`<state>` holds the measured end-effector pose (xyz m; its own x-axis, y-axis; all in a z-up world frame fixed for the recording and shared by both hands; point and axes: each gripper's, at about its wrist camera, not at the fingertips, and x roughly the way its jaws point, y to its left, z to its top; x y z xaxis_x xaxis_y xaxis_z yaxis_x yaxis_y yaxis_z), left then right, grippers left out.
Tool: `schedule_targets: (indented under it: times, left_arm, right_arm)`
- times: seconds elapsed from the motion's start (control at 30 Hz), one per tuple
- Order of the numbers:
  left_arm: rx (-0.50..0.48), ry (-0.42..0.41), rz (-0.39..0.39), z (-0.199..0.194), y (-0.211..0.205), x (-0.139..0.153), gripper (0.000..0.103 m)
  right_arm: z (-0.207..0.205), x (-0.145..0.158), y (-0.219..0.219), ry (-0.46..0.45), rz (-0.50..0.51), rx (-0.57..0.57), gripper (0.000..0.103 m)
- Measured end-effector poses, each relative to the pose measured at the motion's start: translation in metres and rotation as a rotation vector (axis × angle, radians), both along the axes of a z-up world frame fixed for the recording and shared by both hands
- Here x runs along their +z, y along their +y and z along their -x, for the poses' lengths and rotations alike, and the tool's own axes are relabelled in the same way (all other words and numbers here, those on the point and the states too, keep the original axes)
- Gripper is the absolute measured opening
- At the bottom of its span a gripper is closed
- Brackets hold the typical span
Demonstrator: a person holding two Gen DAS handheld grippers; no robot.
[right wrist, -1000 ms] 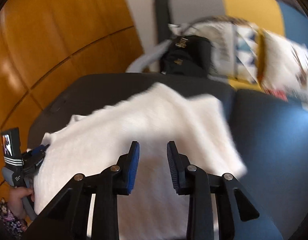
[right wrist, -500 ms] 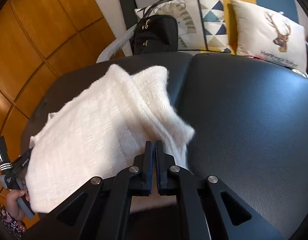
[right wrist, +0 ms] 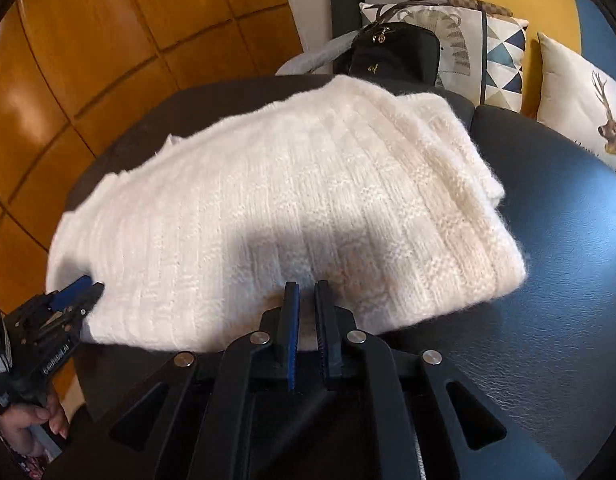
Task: Fold clothes
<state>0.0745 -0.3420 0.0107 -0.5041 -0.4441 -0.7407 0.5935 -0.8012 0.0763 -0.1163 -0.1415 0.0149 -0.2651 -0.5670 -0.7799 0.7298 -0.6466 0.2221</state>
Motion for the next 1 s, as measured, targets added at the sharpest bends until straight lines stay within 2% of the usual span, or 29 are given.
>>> schedule_targets:
  times: [0.13,0.17,0.3,0.43,0.57,0.7,0.83,0.93,1.0]
  left_arm:
    - [0.049,0.046,-0.076,-0.007,-0.002,0.009,0.028]
    - [0.073,0.064,-0.069,-0.012,-0.001,0.011,0.028]
    - [0.150,0.075,-0.084,-0.030,-0.011,0.003,0.028]
    - [0.110,0.083,-0.092,-0.045,-0.010,0.000,0.028]
    - [0.044,0.077,-0.031,-0.056,0.003,-0.004,0.028]
    - [0.063,0.107,-0.071,-0.061,0.003,0.004,0.028]
    - [0.089,0.118,-0.080,-0.053,-0.004,0.013,0.028]
    - [0.106,0.048,-0.094,-0.046,-0.008,0.001,0.028]
    - [0.105,0.048,-0.063,-0.045,-0.004,0.000,0.028]
  right_arm:
    - [-0.002,0.014,-0.004,-0.030,0.016,-0.023,0.010]
    - [-0.007,0.019,-0.009,-0.037,0.053,0.009,0.011]
    - [-0.042,0.027,-0.051,-0.003,0.054,0.167,0.012]
    - [-0.065,0.011,-0.082,0.003,-0.012,0.247,0.012]
    - [-0.079,-0.002,-0.085,0.051,-0.032,0.239,0.012]
    - [-0.077,0.005,-0.085,0.013,-0.045,0.216,0.012]
    - [-0.088,0.020,-0.097,-0.059,0.072,0.262,0.012]
    - [-0.105,0.016,-0.117,-0.055,0.056,0.326,0.013]
    - [-0.114,0.000,-0.129,-0.044,-0.030,0.344,0.014]
